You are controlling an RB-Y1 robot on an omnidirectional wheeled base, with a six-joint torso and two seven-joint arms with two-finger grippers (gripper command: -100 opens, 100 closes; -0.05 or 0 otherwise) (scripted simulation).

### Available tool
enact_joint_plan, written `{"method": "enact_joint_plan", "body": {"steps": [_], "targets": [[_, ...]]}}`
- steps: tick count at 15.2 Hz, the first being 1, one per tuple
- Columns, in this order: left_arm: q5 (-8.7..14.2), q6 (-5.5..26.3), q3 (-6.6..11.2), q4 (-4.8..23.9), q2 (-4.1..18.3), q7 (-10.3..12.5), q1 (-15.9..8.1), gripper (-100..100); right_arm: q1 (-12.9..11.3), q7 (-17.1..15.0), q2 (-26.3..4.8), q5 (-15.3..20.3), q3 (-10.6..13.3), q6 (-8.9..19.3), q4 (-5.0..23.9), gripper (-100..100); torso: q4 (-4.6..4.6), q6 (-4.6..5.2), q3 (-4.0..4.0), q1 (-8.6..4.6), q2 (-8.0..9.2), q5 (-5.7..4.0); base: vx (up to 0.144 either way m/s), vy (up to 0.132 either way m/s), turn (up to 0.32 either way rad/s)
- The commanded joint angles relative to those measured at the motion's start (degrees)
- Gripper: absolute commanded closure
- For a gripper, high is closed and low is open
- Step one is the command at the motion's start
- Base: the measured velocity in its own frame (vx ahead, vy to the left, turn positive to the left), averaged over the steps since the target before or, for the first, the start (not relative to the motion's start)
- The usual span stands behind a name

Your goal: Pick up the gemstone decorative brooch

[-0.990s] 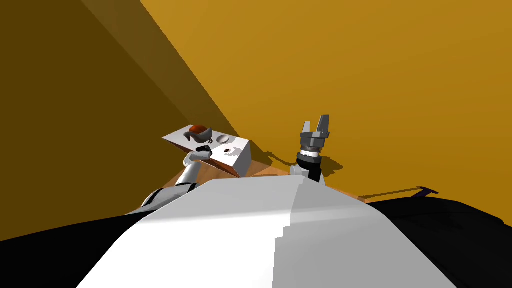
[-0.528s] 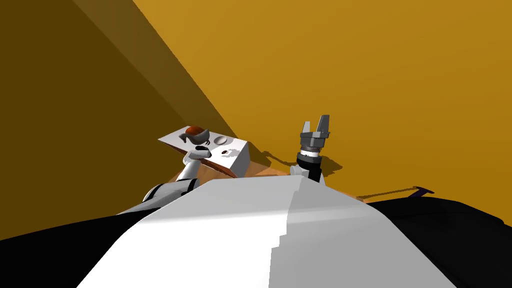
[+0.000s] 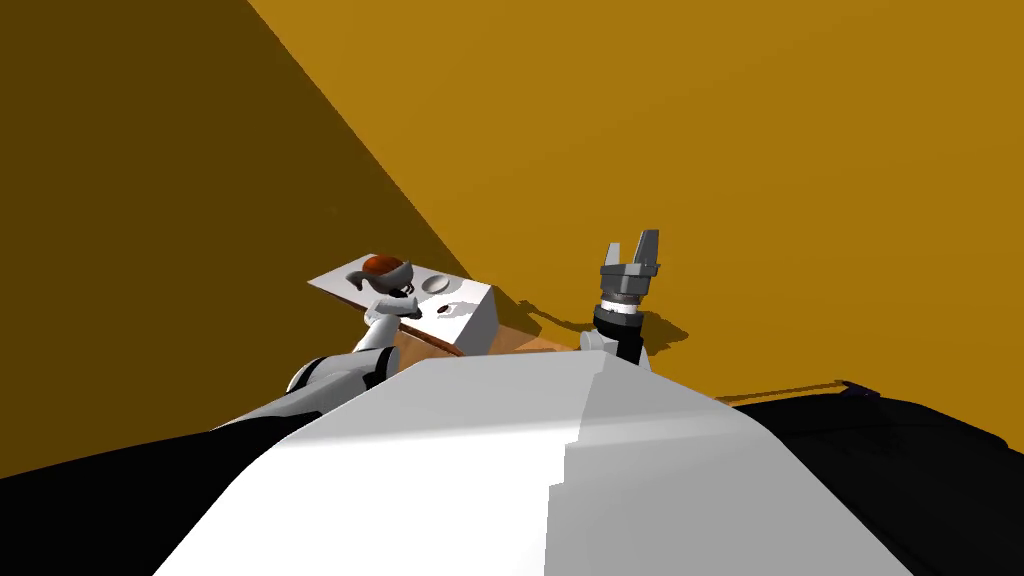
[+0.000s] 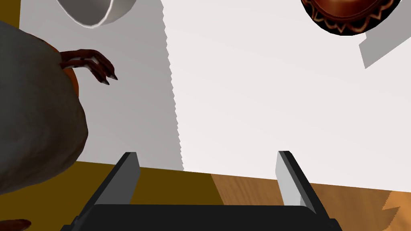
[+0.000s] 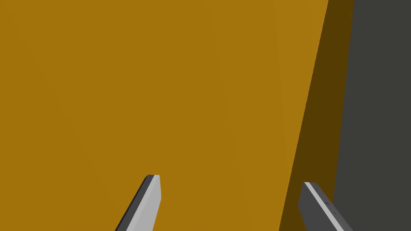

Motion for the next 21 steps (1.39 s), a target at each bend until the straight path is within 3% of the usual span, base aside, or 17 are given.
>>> {"method": "enact_joint_plan", "body": {"steps": [1,2,3,4,5,7,8,9,10,12,15,18,19,21], "targets": [[0.0,2.0,0.36,2.9,0.1,1.0,-1.5,-100,0.0,0.0,0.0,0.0,0.0,0.0,0.0,0,0.0,0.0,0.0,0.0,0.0,0.0,0.063,-0.046,0.002],[0.0,2.0,0.36,3.5,0.1,1.0,-1.5,-100,0.0,0.0,0.0,0.0,0.0,0.0,0.0,0,-0.01,0.0,-0.02,-0.02,-0.03,0.0,0.052,-0.034,0.0],[0.2,4.4,0.92,5.5,0.3,2.1,-3.3,-100,0.0,0.0,0.0,0.0,0.0,0.0,0.0,0,-0.01,-0.01,-0.02,0.0,-0.02,0.0,0.066,-0.035,0.001],[0.2,4.5,0.92,6.6,0.3,2.1,-3.3,-100,0.0,0.0,0.0,0.0,0.0,0.0,0.0,0,-0.01,0.0,-0.03,0.01,-0.05,0.0,0.073,-0.034,0.002],[0.4,6.2,1.46,8.2,0.5,3.1,-5.0,-100,0.0,0.0,0.0,0.0,0.0,0.0,0.0,0,-0.02,-0.01,-0.04,0.01,-0.07,0.01,0.086,-0.049,0.002],[0.4,6.9,1.46,9.6,0.5,3.1,-5.0,-100,0.0,0.0,0.0,0.0,0.0,0.0,0.0,0,-0.03,0.0,-0.08,-0.04,-0.13,-0.01,0.072,-0.04,0.003],[0.6,9.2,1.96,11.3,0.6,4.0,-6.6,-100,0.0,0.0,0.0,0.0,0.0,0.0,0.0,0,-0.03,-0.01,-0.06,0.0,-0.09,0.0,0.064,-0.028,0.002],[0.6,9.2,1.96,12.5,0.6,4.0,-6.6,-100,0.0,0.0,0.0,0.0,0.0,0.0,0.0,0,-0.02,0.0,-0.05,0.02,-0.09,0.01,0.075,-0.034,-0.005],[0.7,10.7,2.43,14.7,0.7,4.9,-8.0,-100,0.0,0.0,0.0,0.0,0.0,0.0,0.0,0,-0.03,-0.01,-0.06,0.02,-0.1,0.01,0.096,-0.039,0.003],[0.7,11.3,2.43,15.1,0.7,4.9,-8.0,-100,0.0,0.0,0.0,0.0,0.0,0.0,0.0,0,-0.04,-0.01,-0.1,0.01,-0.16,0.01,0.079,-0.028,0.003],[1.0,15.1,3.26,19.9,0.9,6.5,-10.7,-100,0.0,0.0,0.0,0.0,0.0,0.0,0.0,0,-0.03,0.0,-0.07,0.05,-0.11,0.01,0.077,-0.025,-0.002],[1.0,15.1,3.26,19.9,0.9,6.5,-10.7,-100,0.0,0.0,0.0,0.0,0.0,0.0,0.0,0,-0.03,-0.01,-0.05,0.09,-0.07,0.02,0.054,-0.014,0.003],[1.2,16.7,3.61,21.7,0.9,7.2,-11.8,-100,0.0,0.0,0.0,0.0,0.0,0.0,0.0,0,-0.01,-0.01,-0.01,0.11,0.01,0.03,0.04,-0.012,-0.004],[1.2,16.7,3.61,21.9,0.9,7.2,-11.8,-100,0.0,0.0,0.0,0.0,0.0,0.0,0.0,0,0.0,-0.01,0.0,0.1,0.01,0.03,0.045,-0.013,0.0]]}}
